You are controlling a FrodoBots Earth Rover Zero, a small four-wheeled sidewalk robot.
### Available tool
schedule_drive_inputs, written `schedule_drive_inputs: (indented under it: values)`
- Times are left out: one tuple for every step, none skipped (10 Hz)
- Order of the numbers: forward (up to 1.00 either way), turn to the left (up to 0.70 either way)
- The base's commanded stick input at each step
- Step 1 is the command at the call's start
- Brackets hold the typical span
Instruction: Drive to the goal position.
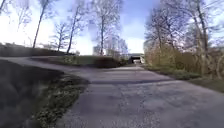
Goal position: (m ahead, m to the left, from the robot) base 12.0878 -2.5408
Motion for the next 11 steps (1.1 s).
schedule_drive_inputs:
  values:
    - [1.00, 0.00]
    - [1.00, 0.00]
    - [1.00, 0.00]
    - [1.00, 0.00]
    - [1.00, 0.00]
    - [1.00, 0.00]
    - [1.00, 0.00]
    - [1.00, 0.00]
    - [1.00, 0.00]
    - [1.00, 0.00]
    - [1.00, 0.00]
